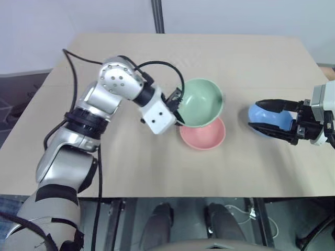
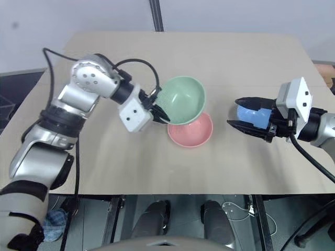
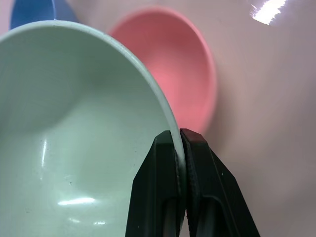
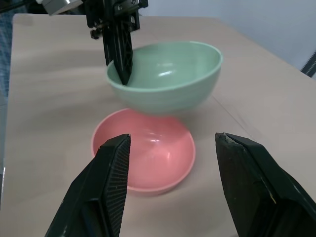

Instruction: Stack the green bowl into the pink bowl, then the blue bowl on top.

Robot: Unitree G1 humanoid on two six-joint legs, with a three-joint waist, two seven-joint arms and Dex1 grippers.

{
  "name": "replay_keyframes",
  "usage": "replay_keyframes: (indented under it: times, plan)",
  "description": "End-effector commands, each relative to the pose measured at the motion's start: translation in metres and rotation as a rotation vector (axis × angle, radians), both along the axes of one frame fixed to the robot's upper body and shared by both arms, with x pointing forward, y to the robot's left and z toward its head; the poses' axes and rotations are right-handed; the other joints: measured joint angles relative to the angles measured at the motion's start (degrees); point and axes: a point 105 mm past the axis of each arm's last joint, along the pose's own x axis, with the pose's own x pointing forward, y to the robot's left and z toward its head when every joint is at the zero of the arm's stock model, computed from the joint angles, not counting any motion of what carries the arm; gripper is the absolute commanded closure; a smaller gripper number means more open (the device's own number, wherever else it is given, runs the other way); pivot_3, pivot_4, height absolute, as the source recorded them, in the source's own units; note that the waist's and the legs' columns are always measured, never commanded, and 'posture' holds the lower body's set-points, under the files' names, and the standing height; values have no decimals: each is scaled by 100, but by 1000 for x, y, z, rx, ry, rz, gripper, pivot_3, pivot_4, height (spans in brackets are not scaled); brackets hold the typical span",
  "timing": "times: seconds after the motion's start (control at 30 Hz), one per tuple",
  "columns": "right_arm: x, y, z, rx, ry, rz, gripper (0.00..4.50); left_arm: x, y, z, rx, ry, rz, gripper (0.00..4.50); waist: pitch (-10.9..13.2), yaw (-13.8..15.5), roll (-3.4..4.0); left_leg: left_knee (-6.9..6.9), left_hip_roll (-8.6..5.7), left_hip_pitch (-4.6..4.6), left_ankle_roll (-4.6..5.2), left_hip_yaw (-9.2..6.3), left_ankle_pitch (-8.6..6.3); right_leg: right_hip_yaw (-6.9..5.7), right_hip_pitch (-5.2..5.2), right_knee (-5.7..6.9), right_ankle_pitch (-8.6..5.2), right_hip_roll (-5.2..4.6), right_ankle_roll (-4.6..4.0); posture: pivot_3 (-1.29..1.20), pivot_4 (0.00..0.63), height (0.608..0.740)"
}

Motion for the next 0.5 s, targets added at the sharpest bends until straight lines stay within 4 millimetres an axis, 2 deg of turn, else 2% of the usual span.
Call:
replay_keyframes:
  times: [0.03,0.4,0.47,0.5]
  plan:
    - [-5,5,11,1,-68,12,1629,-1,-8,14,-11,-27,-50,4443,3,-2,0,0,1,0,0,-1,0,0,0,2,0,3,0,0,150,740]
    - [-7,6,12,14,-78,-7,1629,-7,-9,10,45,-7,-120,4443,6,15,0,7,0,-1,0,-5,0,0,1,6,0,2,0,0,150,740]
    - [-7,6,11,15,-78,-9,1629,-8,-5,9,69,8,-109,3765,7,11,0,7,0,0,0,-5,0,0,1,7,0,2,0,0,150,740]
    - [-7,6,11,16,-78,-9,1629,-8,-5,10,58,2,-112,3573,7,9,0,7,0,0,0,-5,0,0,1,8,0,3,0,0,150,740]
